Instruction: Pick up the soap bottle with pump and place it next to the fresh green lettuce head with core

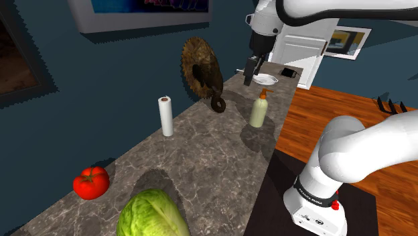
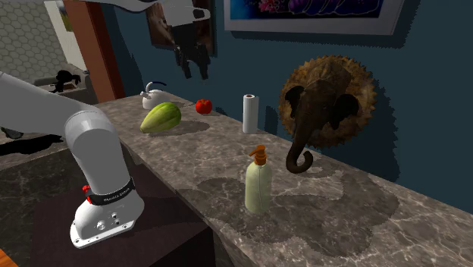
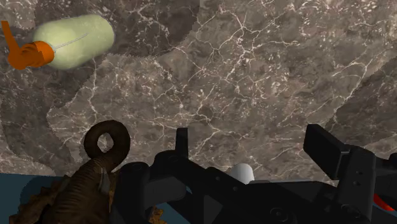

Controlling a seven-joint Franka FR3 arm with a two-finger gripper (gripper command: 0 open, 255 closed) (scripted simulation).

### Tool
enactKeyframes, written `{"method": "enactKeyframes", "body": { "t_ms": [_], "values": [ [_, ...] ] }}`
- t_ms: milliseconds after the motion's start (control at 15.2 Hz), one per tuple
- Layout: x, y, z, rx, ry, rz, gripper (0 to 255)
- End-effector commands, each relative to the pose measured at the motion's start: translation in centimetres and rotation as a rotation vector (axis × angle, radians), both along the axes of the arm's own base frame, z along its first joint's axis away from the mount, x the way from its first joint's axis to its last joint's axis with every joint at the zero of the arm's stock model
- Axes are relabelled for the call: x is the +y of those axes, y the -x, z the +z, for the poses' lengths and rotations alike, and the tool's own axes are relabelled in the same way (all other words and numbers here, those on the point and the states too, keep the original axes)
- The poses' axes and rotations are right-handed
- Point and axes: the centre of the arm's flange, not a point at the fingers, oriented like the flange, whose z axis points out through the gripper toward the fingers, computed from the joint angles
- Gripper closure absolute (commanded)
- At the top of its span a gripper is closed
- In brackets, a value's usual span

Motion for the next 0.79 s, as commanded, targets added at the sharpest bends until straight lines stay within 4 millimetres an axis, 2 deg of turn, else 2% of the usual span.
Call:
{"method": "enactKeyframes", "body": {
  "t_ms": [0, 726],
  "values": [
    [0.0, 0.0, 0.0, 0.000, 0.000, 0.000, 0],
    [-14.1, -1.9, -5.7, 0.043, -0.058, -0.022, 0]
  ]
}}
